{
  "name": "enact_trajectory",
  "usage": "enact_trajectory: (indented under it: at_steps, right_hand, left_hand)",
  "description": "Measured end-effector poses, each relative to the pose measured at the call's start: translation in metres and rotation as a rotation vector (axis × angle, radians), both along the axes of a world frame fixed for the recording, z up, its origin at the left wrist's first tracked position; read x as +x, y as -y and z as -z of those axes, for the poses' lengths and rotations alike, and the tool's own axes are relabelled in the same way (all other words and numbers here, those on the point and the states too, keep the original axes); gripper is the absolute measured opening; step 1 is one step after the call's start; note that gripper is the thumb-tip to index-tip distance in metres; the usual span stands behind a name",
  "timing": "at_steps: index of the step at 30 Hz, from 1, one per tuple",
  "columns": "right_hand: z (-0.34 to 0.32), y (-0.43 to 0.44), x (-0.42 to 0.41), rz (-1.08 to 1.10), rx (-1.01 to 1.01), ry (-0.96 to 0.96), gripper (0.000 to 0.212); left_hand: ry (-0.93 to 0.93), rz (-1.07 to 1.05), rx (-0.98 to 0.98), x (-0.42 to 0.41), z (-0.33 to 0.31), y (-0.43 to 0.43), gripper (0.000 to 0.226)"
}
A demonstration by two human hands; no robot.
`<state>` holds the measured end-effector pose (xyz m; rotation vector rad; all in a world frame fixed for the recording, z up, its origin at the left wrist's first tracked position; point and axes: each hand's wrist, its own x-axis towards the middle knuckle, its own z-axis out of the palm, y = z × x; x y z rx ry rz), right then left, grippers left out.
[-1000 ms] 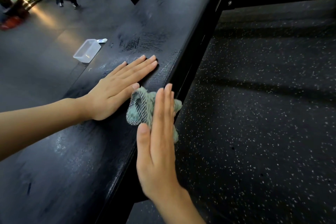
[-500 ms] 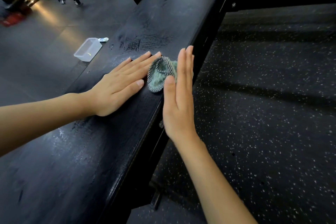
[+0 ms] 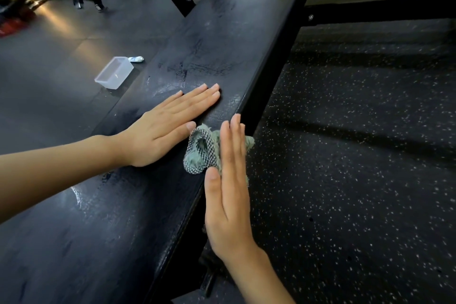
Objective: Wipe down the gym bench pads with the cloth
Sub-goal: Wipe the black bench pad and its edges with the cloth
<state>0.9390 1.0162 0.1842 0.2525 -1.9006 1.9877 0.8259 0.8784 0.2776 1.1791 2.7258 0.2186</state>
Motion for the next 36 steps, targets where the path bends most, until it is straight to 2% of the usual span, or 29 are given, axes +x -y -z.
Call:
enact_trajectory:
  at_steps: [17,30,36]
  right_hand:
    - [-0.006,-0.040,-0.106,0.082,-0.014,0.007,0.056]
    - [-0.006,-0.019,-0.047,0.060,0.066,0.011,0.053]
    - [-0.010,-0.021,-0.059,0.080,0.041,0.028,0.054]
  left_hand:
    - [-0.016,0.051,0.044,-0.051,0.004,-0.019,0.055]
    - [-0.016,0.075,0.062,-0.062,0.005,-0.023,0.054]
    - [-0.013,0.091,0.065,-0.074,0.006,-0.027,0.054]
